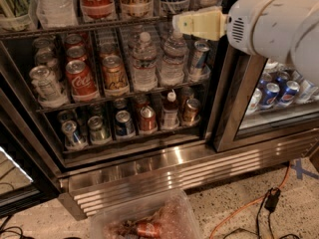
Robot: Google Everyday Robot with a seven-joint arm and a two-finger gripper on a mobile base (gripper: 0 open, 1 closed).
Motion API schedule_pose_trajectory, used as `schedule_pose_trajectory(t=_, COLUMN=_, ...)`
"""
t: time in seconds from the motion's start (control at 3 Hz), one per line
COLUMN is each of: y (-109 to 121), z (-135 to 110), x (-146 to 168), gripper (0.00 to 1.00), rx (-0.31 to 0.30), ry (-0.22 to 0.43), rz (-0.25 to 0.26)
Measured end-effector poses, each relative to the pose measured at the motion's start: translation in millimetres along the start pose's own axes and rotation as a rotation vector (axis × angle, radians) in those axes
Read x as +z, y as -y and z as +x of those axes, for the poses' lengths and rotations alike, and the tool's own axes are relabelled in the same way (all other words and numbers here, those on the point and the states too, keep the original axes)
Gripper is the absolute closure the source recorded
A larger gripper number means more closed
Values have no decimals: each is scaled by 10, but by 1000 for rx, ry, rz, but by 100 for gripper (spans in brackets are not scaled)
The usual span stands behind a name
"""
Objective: Pick blue plastic bottle from top shelf of fridge
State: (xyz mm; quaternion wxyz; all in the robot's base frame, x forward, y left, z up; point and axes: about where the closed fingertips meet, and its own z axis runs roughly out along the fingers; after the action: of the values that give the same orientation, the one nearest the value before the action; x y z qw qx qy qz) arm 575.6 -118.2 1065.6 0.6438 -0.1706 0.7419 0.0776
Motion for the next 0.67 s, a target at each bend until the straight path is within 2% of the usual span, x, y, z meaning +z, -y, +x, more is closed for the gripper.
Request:
schedule_pose_trajectory(t=0.33, y=-74, z=33, x=152, gripper=0, rx=-17, ry=72, rz=11)
schedule_pose_trajectory(t=0.67, y=-241, z=-17, x=381, gripper=0, rx=-100, ry=170, rz=-1)
